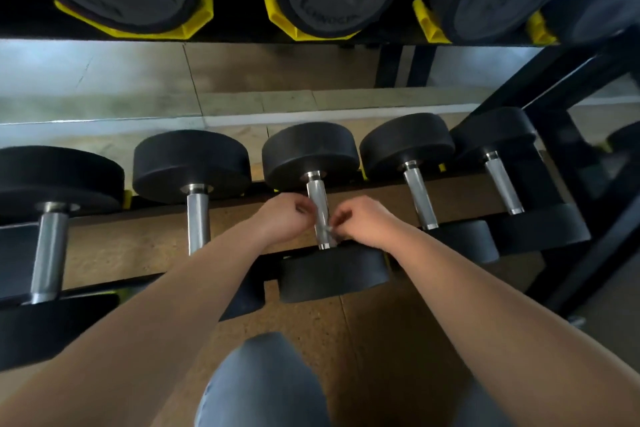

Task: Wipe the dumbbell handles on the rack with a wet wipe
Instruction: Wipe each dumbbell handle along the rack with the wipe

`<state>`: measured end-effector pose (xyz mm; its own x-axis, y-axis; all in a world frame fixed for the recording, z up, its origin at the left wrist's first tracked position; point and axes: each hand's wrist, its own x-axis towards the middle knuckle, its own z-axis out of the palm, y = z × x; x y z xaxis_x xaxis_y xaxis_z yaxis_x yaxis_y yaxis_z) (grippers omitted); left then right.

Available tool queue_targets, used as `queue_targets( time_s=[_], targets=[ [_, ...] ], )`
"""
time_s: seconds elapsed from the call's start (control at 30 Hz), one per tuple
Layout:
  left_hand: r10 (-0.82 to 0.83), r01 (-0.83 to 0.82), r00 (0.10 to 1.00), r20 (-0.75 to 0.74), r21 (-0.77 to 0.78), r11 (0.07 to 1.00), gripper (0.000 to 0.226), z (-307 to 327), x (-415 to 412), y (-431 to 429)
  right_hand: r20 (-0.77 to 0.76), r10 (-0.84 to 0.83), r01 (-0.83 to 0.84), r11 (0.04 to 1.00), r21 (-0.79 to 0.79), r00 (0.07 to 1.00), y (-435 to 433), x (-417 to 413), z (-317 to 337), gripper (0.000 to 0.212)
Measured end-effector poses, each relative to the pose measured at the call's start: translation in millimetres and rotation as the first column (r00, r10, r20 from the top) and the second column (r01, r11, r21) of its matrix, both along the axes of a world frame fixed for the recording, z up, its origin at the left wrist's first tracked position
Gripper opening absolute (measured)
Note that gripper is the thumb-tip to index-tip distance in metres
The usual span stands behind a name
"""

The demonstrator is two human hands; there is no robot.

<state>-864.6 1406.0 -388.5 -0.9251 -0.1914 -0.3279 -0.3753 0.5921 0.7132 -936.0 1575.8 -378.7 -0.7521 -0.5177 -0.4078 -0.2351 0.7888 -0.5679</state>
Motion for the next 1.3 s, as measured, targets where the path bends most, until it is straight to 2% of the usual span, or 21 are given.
queue_targets(
  time_s=[0.07,0.17,0.33,0.4,0.5,0.57,0.6,0.7,0.77,0.8,0.83,0.9,0.97,1.03,1.07,1.17,1.3],
  targets=[
    [0.0,-0.001,1.0,0.007,0.024,1.0,0.018,-1.4,-3.4,-2.5,-0.008,-0.055,0.055,0.997,-0.055,0.998,-3.3,2.1,1.6,0.015],
    [0.023,-0.024,1.0,0.01,0.064,0.998,0.008,-1.9,-9.1,-7.8,-0.121,-0.175,0.161,0.979,-0.123,0.977,-16.8,4.5,-4.3,0.011],
    [0.107,-0.106,0.994,-0.001,0.135,0.985,0.012,-0.5,-17.8,-14.9,-0.181,-0.278,0.245,0.952,-0.187,0.944,-25.7,3.4,-5.8,0.013],
    [0.109,-0.113,0.993,0.035,0.146,0.983,0.009,1.4,-19.5,-16.4,-0.178,-0.256,0.234,0.963,-0.135,0.95,-24.5,0.2,-1.8,0.014],
    [0.121,-0.145,0.986,0.118,0.216,0.966,0.009,-3.4,-21.8,-22.0,-0.131,-0.067,0.079,0.993,0.088,0.989,-19.3,-2.0,4.7,0.008],
    [0.114,-0.161,0.975,0.19,0.259,0.952,0.015,-7.9,-22.1,-23.6,-0.091,-0.023,0.037,0.988,0.148,0.996,-14.0,-2.6,0.4,0.014],
    [0.089,-0.144,0.973,0.215,0.258,0.955,0.019,-10.1,-22.9,-24.1,-0.075,-0.07,0.078,0.99,0.115,0.995,-12.2,-5.4,-4.8,0.017],
    [0.053,-0.107,0.977,0.207,0.257,0.961,0.021,-13.4,-27.0,-24.0,0.026,-0.282,0.283,0.947,-0.155,0.959,-21.1,-14.6,-9.0,0.018],
    [0.06,-0.112,0.976,0.211,0.244,0.963,0.019,-12.8,-31.7,-23.1,0.008,-0.301,0.291,0.916,-0.275,0.954,-30.1,-24.9,-5.5,0.018],
    [0.066,-0.122,0.972,0.227,0.24,0.963,0.019,-12.1,-33.4,-23.2,-0.026,-0.279,0.26,0.922,-0.287,0.96,-32.7,-28.4,-1.4,0.014],
    [0.07,-0.128,0.968,0.241,0.236,0.963,0.018,-12.2,-34.9,-23.6,-0.046,-0.25,0.23,0.939,-0.256,0.967,-34.9,-30.7,2.0,0.009],
    [0.069,-0.125,0.969,0.237,0.23,0.965,0.017,-13.2,-37.9,-24.7,-0.041,-0.148,0.145,0.987,-0.069,0.988,-34.4,-34.9,4.7,0.01],
    [0.057,-0.1,0.977,0.205,0.203,0.974,0.015,-15.6,-40.9,-26.9,0.088,0.015,-0.033,0.978,0.208,0.996,-27.4,-33.2,9.3,0.008],
    [0.026,-0.057,0.981,0.191,0.156,0.986,0.012,-19.6,-43.3,-30.6,0.24,0.102,-0.181,0.925,0.335,0.965,-19.2,-29.7,12.7,0.005],
    [0.013,-0.042,0.981,0.191,0.147,0.988,0.012,-22.1,-44.3,-33.0,0.264,0.083,-0.169,0.931,0.325,0.961,-16.9,-29.4,13.2,0.006],
    [-0.025,-0.001,0.98,0.198,0.129,0.992,0.014,-28.0,-44.3,-37.5,0.238,-0.11,0.068,0.981,0.18,0.965,-19.1,-28.4,6.0,0.006],
    [-0.106,0.088,0.97,0.22,0.091,0.992,0.016,-29.5,-42.8,-33.5,0.265,-0.269,0.302,0.949,-0.09,0.926,-31.4,-27.2,-9.7,0.021]
  ],
)
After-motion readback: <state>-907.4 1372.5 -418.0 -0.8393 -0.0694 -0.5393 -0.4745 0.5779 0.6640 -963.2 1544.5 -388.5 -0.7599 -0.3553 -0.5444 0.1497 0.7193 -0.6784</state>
